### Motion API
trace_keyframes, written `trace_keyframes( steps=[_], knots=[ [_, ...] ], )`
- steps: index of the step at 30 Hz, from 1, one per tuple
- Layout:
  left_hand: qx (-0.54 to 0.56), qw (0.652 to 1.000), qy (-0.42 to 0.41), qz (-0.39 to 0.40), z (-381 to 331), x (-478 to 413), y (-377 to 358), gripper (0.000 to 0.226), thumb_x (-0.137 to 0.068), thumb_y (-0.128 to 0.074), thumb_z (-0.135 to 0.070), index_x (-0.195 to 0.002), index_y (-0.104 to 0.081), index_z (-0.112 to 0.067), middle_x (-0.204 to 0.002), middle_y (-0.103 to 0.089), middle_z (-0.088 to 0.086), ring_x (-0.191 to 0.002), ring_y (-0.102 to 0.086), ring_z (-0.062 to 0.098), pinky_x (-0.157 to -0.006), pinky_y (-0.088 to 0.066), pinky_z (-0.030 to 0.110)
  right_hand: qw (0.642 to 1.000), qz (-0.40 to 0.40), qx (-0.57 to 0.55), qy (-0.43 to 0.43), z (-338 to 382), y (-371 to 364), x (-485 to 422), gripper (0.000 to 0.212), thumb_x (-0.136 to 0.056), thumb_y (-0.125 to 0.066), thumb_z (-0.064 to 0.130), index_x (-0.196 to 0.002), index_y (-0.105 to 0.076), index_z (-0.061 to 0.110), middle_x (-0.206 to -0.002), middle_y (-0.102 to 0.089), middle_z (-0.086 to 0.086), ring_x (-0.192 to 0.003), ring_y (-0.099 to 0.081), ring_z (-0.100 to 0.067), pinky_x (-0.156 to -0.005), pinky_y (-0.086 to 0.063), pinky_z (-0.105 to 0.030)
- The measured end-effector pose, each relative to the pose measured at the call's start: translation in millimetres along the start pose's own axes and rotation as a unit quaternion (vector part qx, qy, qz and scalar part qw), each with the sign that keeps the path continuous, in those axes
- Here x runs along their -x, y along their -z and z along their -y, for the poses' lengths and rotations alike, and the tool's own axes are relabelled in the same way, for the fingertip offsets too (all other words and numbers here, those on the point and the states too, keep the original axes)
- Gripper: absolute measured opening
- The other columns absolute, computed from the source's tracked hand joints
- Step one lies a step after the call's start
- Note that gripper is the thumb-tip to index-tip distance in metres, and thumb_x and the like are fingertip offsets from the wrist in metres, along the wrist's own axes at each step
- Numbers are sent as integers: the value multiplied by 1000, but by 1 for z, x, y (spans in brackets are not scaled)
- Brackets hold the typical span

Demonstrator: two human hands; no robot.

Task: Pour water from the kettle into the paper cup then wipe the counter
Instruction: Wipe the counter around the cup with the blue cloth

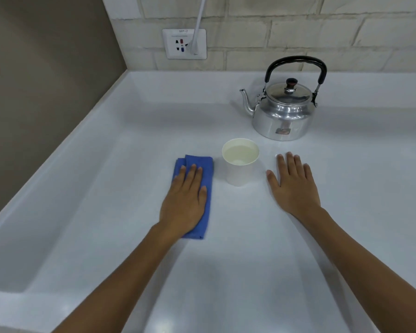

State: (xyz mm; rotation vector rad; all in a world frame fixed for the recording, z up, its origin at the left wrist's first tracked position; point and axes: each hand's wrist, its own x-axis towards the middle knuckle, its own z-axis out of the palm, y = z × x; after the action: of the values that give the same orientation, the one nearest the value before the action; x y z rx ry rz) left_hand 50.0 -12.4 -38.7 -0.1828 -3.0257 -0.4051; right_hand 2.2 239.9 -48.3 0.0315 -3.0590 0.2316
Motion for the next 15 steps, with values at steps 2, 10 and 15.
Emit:
trace_keyframes(
  steps=[2,10,15],
  knots=[
    [22,999,-48,-14,-2,28,-1,53,-99,-18,-37,-145,-4,-16,-156,-2,-3,-142,9,13,-113,9,21,1000,2,-1,1,-1,0,0,65,-93,-14,48,-147,-7,13,-157,-6,-12,-144,-2,-24,-118,-3,-41],
    [24,1000,13,-4,8,29,10,55,-99,-21,-36,-146,-3,-13,-157,0,-1,-142,7,10,-111,6,21,1000,-4,-3,-3,2,1,1,65,-93,-15,47,-147,-8,11,-157,-8,-13,-144,-2,-25,-118,-3,-42],
    [6,1000,6,-23,-30,43,-3,54,-100,-21,-32,-145,-5,-8,-156,-5,8,-144,2,22,-114,5,28,1000,2,-4,-6,2,2,0,64,-94,-15,47,-147,-7,12,-157,-6,-12,-144,-1,-25,-118,-3,-41]
  ],
)
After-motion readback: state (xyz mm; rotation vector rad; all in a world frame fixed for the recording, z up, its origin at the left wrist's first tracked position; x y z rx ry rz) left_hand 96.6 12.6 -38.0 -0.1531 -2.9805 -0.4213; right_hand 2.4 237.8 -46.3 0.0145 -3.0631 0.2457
